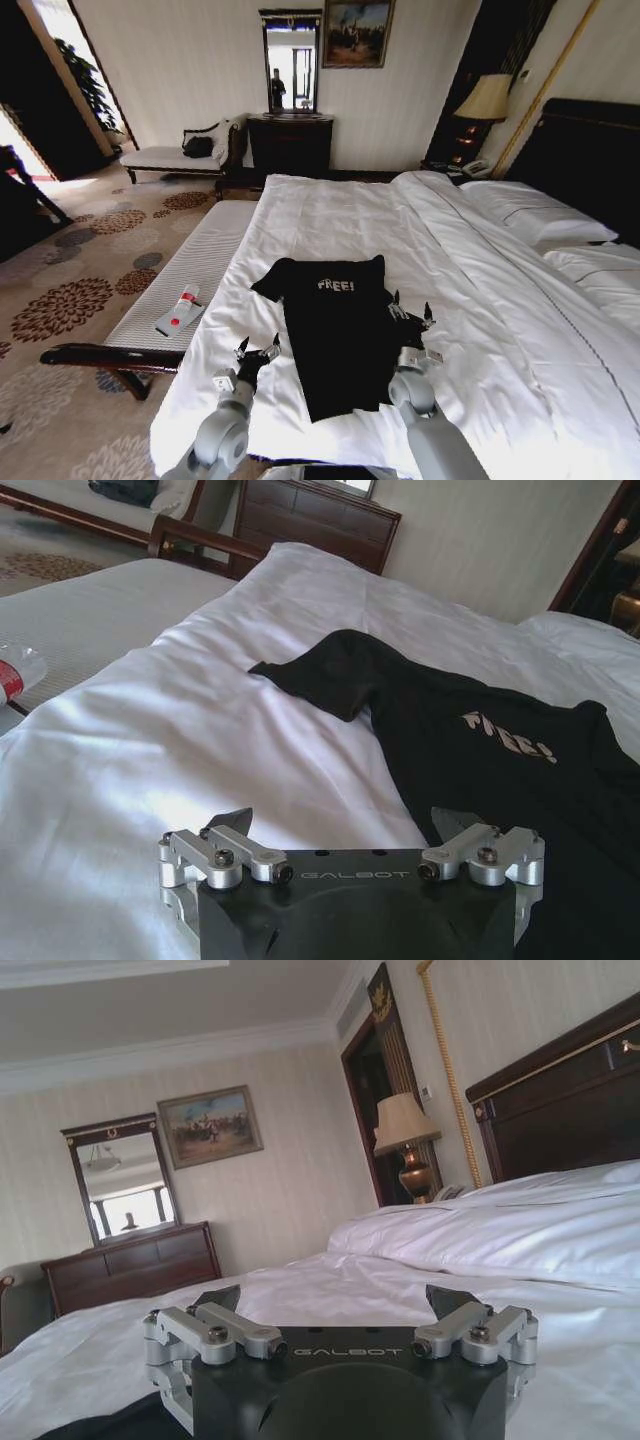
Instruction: Fold the clothes on the bed.
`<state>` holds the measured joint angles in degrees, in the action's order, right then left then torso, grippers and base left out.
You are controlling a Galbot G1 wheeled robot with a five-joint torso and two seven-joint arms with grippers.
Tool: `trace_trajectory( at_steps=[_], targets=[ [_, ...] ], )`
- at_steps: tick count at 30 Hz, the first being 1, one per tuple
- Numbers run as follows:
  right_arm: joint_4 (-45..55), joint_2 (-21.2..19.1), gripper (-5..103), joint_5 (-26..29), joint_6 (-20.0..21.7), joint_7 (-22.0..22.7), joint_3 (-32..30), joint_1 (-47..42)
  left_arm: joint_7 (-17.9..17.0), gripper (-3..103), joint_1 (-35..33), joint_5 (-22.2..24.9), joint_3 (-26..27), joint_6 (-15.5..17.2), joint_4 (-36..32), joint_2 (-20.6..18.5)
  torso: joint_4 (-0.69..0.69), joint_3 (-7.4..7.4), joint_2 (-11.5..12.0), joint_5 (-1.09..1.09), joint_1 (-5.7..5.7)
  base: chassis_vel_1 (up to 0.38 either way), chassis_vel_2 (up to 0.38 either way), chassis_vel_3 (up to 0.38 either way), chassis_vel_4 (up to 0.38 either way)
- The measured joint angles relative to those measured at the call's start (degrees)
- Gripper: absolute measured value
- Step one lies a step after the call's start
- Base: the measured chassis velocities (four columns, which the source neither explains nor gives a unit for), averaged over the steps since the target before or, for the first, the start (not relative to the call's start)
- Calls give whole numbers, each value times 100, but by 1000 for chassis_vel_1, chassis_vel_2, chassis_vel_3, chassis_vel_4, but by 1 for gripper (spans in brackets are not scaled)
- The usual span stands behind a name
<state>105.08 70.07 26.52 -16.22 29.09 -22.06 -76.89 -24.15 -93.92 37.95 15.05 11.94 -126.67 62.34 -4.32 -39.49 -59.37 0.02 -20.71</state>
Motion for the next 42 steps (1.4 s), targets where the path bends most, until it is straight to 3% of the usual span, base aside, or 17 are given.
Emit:
trace_trajectory(
  at_steps=[1,2,4,7,8,10,12,16,19,22,25,30,36,42],
  targets=[
    [231,-412,100,144,207,135,126,-93,62,100,-188,-90,101,55,-174,-78,1,0,0,-1,0,0,0,0,0],
    [231,-412,100,144,207,135,126,-93,62,100,-188,-90,101,55,-174,-78,1,0,0,-1,0,0,0,0,0],
    [621,-1051,100,386,602,364,312,-214,171,100,-306,-332,157,80,-337,-86,-2,0,0,1,0,0,0,0,0],
    [1516,-1799,100,1816,1602,1059,447,-283,248,100,-275,-497,141,105,-534,55,-3,0,0,0,0,0,0,0,0],
    [1516,-1799,100,1816,1602,1059,447,-283,248,100,-275,-497,141,105,-534,55,-3,0,0,0,0,0,0,0,0],
    [2012,-2132,100,3055,2055,1442,283,-247,227,100,-259,-482,121,139,-634,117,-1,-1,0,1,0,0,0,0,0],
    [2289,-2316,100,3763,2367,1727,123,-265,173,100,-275,-390,169,190,-725,116,0,-1,0,3,-1,0,0,0,0],
    [2520,-2301,100,4354,2523,1989,55,-395,81,100,-305,-157,308,375,-839,31,-3,0,0,1,0,0,0,0,0],
    [2545,-2144,100,4448,2533,2135,164,-466,49,100,-480,-118,279,510,-845,-61,-4,-1,0,0,0,0,0,0,0],
    [2494,-1962,100,4297,2525,2216,280,-512,47,100,-849,-438,83,534,-783,-174,-1,-1,0,1,-1,0,0,0,0],
    [2380,-1761,100,4015,2470,2228,327,-526,108,100,-1415,-930,-503,279,-755,-238,1,0,0,1,0,0,0,0,0],
    [2242,-1612,100,3830,2421,2212,330,-485,510,100,-1476,-1161,-1107,-233,-603,-59,-1,0,0,1,0,0,0,0,0],
    [2146,-1556,100,3649,2407,2177,346,-468,574,100,-1272,-1161,-1295,-355,-318,-1,-5,-1,0,-6,-1,0,0,0,0],
    [2050,-1556,100,3615,2397,2161,311,-395,622,100,-946,-658,-1276,-300,-3,26,-3,-1,0,-15,-1,0,0,0,0]
  ],
)
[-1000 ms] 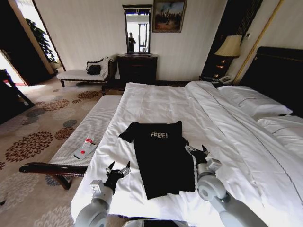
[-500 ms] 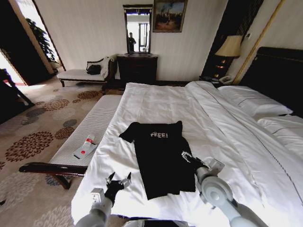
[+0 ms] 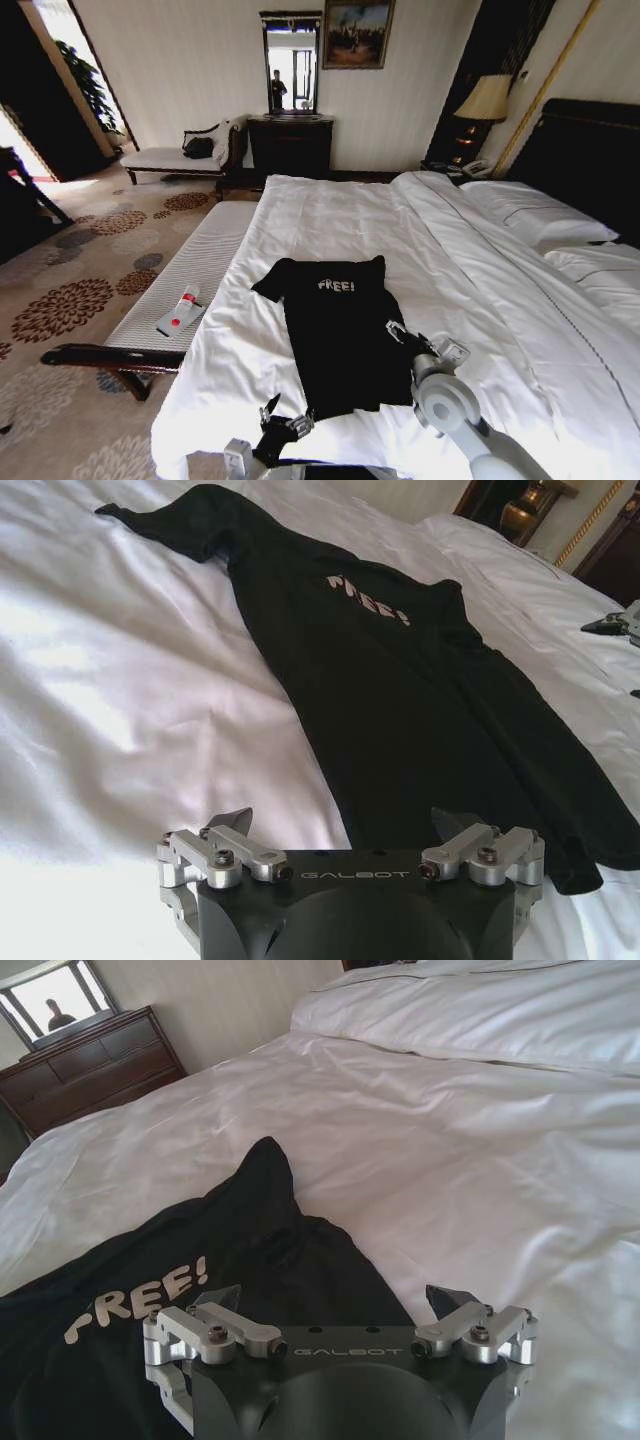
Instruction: Fold the clothes on the bed.
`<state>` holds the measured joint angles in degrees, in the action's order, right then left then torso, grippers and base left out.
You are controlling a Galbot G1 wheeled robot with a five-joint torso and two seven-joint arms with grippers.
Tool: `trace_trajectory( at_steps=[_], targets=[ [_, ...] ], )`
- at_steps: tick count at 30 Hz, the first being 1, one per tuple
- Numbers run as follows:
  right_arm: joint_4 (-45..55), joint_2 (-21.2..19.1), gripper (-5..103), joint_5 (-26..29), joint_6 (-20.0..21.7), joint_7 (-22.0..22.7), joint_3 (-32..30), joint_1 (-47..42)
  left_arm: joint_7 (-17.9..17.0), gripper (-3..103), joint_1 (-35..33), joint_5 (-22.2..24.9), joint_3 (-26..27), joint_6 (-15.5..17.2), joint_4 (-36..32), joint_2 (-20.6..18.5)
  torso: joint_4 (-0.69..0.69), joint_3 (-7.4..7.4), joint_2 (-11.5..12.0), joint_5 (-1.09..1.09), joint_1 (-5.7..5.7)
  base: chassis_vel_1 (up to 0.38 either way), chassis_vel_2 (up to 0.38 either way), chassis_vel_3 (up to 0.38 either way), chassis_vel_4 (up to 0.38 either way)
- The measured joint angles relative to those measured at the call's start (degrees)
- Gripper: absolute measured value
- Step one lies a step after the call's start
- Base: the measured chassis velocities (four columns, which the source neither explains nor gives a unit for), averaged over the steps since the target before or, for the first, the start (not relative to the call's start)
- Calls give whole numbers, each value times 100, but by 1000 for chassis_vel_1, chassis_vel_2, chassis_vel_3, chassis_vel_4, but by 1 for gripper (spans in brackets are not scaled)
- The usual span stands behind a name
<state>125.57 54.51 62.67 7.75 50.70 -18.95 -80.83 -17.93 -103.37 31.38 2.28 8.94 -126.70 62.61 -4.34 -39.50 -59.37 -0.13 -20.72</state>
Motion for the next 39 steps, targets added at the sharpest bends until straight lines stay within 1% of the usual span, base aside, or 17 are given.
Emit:
trace_trajectory(
  at_steps=[4,5,6,8,11,13,15,16,17,19,20,22,23,26,30,36,39],
  targets=[
    [-22,1,100,-1,-2,-3,2,36,-22,100,116,107,19,44,66,18,2,0,0,9,0,0,0,0,0],
    [-26,0,100,-1,-2,-4,3,40,-60,100,138,239,63,89,21,4,4,-1,1,36,0,0,0,0,0],
    [-29,-2,100,-2,-2,-4,1,42,-63,100,171,401,166,170,-98,-33,7,-1,0,49,0,0,0,0,0],
    [-51,0,100,-4,-3,-5,5,38,-95,100,250,684,551,304,-416,-194,2,0,0,25,0,0,0,0,0],
    [-55,-3,100,-8,-3,-6,5,39,-48,100,299,770,871,357,-539,-383,3,0,0,27,0,0,0,0,0],
    [-56,-7,100,-9,-3,-6,5,62,141,100,345,695,1240,293,-466,-728,1,0,0,21,0,0,0,0,0],
    [-56,-8,100,-11,-2,-6,5,91,367,100,330,936,1395,205,-336,-953,1,-1,1,19,-1,0,0,0,0],
    [-56,-8,100,-11,-2,-6,5,91,367,100,330,936,1395,205,-336,-953,1,-1,1,19,-1,0,0,0,0],
    [-56,-7,100,-11,-2,-6,5,99,514,100,310,1237,1429,188,-284,-1049,2,-1,1,20,-1,0,0,0,0],
    [-66,-2,100,-11,-2,-6,3,105,1018,100,370,2108,1410,185,-122,-1166,3,0,0,19,0,0,0,0,0],
    [-66,-2,100,-11,-2,-6,3,105,1018,100,370,2108,1410,185,-122,-1166,3,0,0,19,0,0,0,0,0],
    [-91,1,100,-13,-2,-6,1,111,1527,100,612,2977,1295,308,138,-1198,2,0,0,17,0,0,0,0,0],
    [-93,4,100,-16,-2,-6,0,117,1663,100,748,3187,1203,347,291,-1198,1,0,0,17,0,0,0,0,0],
    [-94,7,100,-16,-2,-6,0,133,1875,100,1011,3413,955,385,591,-1183,0,-1,1,18,-1,0,0,0,0],
    [-122,9,100,-15,-1,-8,-19,163,1925,100,1266,3813,720,476,741,-1055,1,0,1,17,-1,0,0,0,0],
    [-207,38,100,-15,-1,-10,20,220,1931,100,1365,3897,508,499,816,-892,1,0,1,16,0,0,0,0,0],
    [-253,48,100,-15,0,-10,87,283,1925,100,1359,3702,335,505,891,-789,2,0,1,15,-1,0,0,0,0]
  ],
)
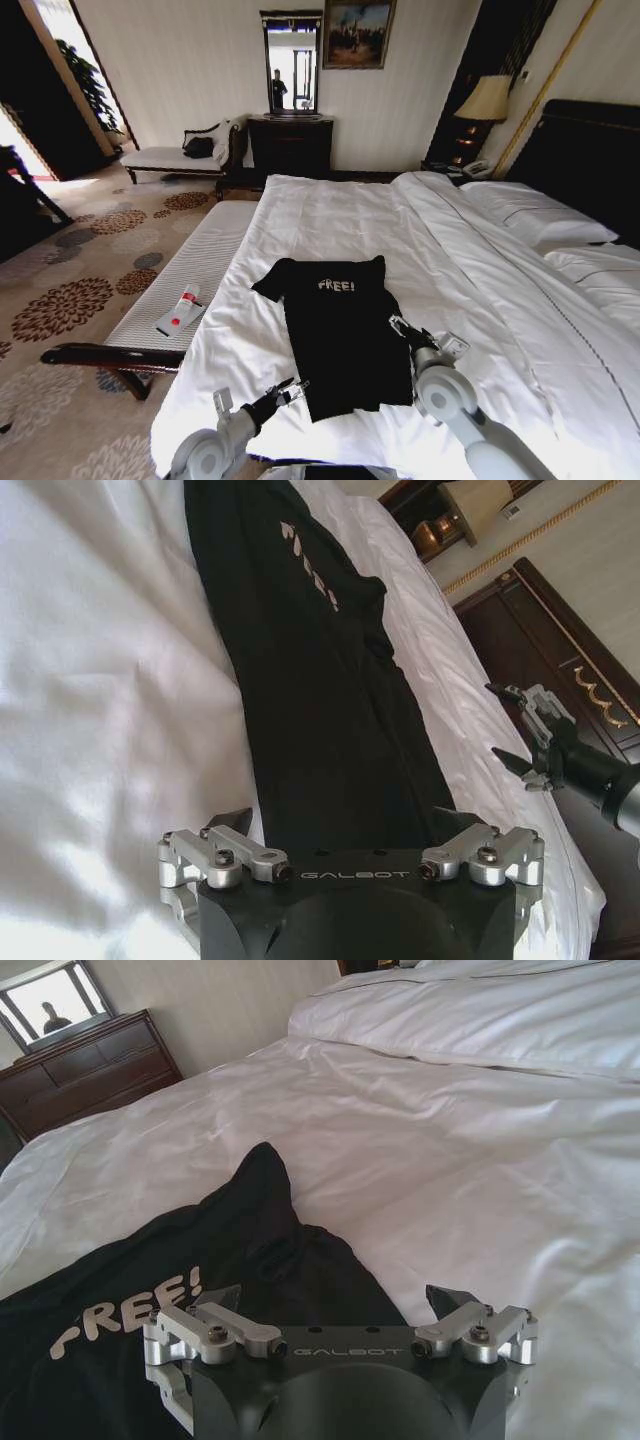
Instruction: Fold the clothes on the bed.
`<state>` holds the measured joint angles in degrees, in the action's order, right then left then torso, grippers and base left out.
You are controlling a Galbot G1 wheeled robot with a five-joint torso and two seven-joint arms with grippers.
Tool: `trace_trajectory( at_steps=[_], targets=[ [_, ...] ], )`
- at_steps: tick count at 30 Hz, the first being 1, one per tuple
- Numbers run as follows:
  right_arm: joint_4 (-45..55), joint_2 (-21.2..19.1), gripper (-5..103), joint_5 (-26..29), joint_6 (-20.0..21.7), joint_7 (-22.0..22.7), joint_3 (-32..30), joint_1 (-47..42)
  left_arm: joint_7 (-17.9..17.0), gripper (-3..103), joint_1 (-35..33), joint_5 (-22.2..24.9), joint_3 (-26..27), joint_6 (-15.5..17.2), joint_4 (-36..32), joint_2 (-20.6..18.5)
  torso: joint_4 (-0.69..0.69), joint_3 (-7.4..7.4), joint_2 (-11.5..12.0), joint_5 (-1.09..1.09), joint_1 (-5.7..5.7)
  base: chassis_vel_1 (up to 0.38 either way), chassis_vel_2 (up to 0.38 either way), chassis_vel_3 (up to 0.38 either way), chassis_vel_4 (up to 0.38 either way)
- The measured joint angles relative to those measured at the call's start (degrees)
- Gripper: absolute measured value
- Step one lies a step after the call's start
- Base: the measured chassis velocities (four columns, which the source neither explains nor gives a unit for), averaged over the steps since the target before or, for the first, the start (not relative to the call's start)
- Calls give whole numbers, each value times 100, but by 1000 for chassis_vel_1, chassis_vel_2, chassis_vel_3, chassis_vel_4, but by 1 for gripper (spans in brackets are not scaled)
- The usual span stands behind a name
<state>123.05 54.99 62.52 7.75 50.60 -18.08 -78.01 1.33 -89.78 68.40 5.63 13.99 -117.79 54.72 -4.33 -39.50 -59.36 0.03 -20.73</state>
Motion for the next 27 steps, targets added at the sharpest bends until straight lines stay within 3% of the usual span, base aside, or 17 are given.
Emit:
trace_trajectory(
  at_steps=[10,13,14,15,19,21,23,27],
  targets=[
    [-68,6,100,1,0,0,35,60,1,101,103,-290,-154,-66,310,134,0,0,0,0,0,0,0,0,0],
    [-71,11,100,-1,0,0,32,53,0,97,140,-289,-163,-76,350,172,0,0,0,0,0,0,0,0,0],
    [-77,21,100,-2,0,0,29,50,0,87,181,-293,-179,-94,394,223,0,0,0,0,1,0,0,0,0],
    [-78,29,100,-5,0,1,28,48,1,87,203,-300,-187,-105,417,263,-1,1,0,0,1,0,0,0,0],
    [-79,59,100,-26,1,3,27,30,25,65,227,-334,-220,-130,450,403,0,0,0,0,0,0,0,0,0],
    [-79,62,100,-33,2,4,27,30,35,65,224,-357,-235,-138,450,415,-1,0,0,1,0,0,0,0,0],
    [-79,66,100,-44,3,5,23,30,51,54,207,-400,-253,-154,450,420,-1,0,0,0,1,0,0,0,0],
    [-78,69,100,-52,5,7,4,20,66,43,161,-449,-253,-185,446,409,0,0,0,1,0,0,0,0,0]
  ],
)
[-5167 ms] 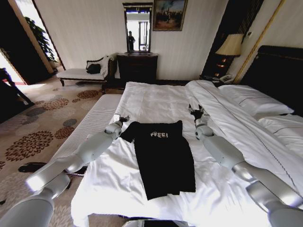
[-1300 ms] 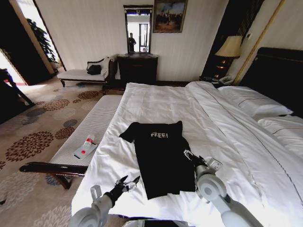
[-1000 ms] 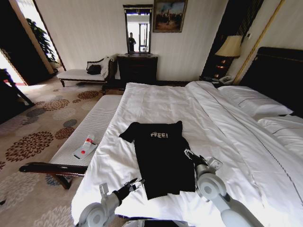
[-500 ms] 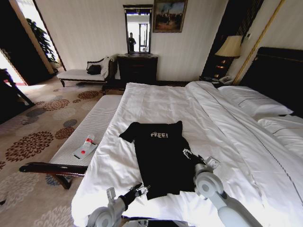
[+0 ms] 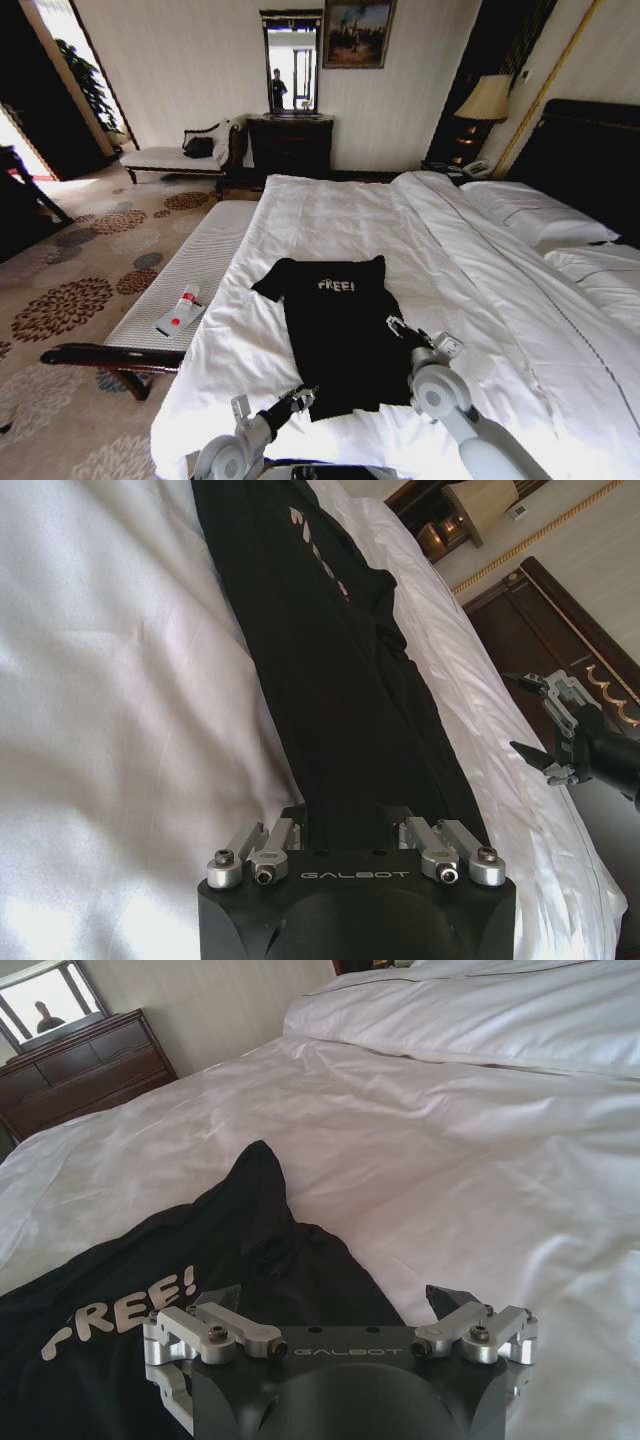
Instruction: Fold the clothes on the bed.
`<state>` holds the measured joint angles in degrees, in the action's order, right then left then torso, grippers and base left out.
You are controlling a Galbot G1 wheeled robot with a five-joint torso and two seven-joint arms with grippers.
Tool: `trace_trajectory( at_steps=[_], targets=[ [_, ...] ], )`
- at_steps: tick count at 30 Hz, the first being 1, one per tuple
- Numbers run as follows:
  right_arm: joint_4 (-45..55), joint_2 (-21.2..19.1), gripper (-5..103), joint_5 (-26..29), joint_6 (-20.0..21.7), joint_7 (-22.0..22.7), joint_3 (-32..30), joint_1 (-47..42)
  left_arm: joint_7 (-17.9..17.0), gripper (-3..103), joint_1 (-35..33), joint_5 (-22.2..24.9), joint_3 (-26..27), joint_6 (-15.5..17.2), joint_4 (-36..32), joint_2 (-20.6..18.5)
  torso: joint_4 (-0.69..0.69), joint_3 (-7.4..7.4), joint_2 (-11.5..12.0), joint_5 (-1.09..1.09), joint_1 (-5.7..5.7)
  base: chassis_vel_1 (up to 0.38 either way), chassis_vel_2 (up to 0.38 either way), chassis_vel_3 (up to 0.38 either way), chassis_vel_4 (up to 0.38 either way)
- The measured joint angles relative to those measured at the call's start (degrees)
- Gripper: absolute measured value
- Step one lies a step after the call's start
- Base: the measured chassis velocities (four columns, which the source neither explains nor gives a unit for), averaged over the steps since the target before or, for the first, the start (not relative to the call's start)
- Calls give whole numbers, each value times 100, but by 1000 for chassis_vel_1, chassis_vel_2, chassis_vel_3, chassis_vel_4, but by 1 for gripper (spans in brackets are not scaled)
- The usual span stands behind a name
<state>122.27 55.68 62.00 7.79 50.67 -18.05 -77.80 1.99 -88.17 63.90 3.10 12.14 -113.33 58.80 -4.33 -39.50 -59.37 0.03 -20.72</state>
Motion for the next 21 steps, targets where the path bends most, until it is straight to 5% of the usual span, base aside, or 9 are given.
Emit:
trace_trajectory(
  at_steps=[1,3,10,17,21],
  targets=[
    [1,9,100,-8,1,1,-9,-7,8,32,-43,-41,2,-22,-2,-2,0,0,0,0,0,0,0,0,0],
    [1,14,100,-14,1,1,-12,-9,14,32,-69,-78,3,-34,-2,-1,0,0,0,0,0,0,0,0,0],
    [-5,32,100,-48,2,1,-19,-15,48,6,-203,-273,33,-98,-2,0,0,0,0,0,0,0,0,0,0],
    [-23,32,100,-57,2,2,-18,-12,48,0,-239,-275,99,-119,-58,-17,0,0,0,0,0,0,0,0,0],
    [28,8,100,-81,3,4,-21,-76,49,0,-480,-198,437,-154,-246,-412,-1,0,0,1,1,0,0,0,0]
  ],
)
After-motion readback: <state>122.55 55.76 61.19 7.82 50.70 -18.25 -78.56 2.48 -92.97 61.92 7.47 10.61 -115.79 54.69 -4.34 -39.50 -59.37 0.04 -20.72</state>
